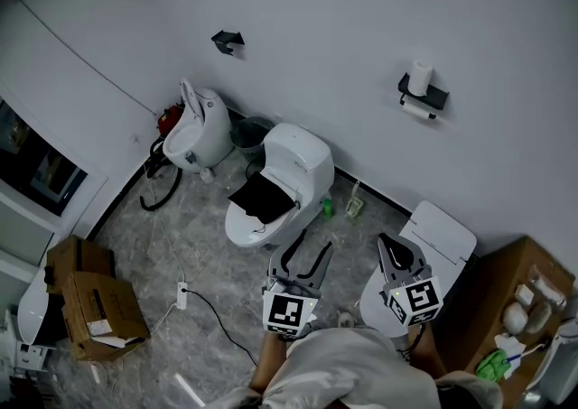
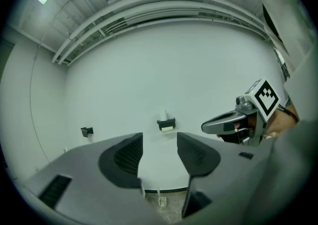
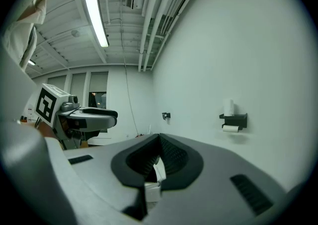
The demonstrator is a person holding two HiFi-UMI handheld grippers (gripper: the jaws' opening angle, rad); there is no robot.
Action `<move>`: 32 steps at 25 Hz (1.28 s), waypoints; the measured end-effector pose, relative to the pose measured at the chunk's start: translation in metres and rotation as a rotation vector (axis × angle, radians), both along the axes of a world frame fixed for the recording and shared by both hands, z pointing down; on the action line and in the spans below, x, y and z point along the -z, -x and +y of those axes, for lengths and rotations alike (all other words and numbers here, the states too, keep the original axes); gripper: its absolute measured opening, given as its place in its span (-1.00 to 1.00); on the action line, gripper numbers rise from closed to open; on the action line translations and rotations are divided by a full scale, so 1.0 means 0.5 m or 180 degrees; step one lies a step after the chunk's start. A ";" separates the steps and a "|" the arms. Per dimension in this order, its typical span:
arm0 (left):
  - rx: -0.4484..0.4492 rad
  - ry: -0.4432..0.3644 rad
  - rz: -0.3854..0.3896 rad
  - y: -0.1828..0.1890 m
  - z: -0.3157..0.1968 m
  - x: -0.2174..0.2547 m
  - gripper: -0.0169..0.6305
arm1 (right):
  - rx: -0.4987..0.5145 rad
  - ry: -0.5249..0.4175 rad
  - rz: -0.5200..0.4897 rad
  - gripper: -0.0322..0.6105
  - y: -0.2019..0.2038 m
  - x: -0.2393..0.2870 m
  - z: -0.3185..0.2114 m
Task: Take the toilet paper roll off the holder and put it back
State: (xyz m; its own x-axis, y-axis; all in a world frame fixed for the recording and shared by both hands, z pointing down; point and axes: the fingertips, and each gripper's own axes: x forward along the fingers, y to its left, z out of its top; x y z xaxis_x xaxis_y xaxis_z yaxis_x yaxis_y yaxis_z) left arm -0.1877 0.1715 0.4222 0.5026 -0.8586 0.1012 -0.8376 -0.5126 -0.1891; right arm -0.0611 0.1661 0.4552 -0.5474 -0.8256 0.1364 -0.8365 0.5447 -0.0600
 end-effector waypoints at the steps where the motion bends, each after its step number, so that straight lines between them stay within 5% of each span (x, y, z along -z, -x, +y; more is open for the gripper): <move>1: 0.0005 -0.0002 0.0001 -0.001 -0.004 -0.001 -0.26 | 0.0001 0.0004 -0.0005 -0.91 -0.001 -0.002 -0.003; 18: -0.0056 -0.0033 0.0127 0.014 -0.127 0.003 -0.28 | -0.0106 -0.0012 0.0036 -0.91 0.010 0.009 -0.115; 32: -0.0435 -0.0048 0.0180 0.050 -0.291 0.003 -0.30 | -0.0541 -0.0019 0.0092 -0.91 0.038 0.014 -0.243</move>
State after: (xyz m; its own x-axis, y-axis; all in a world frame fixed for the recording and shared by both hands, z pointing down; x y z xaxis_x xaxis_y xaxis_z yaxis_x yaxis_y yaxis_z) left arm -0.2127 0.0260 0.4209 0.6194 -0.7830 0.0569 -0.7698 -0.6199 -0.1522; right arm -0.0803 0.0447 0.4481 -0.3956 -0.9069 0.1450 -0.9180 0.3954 -0.0319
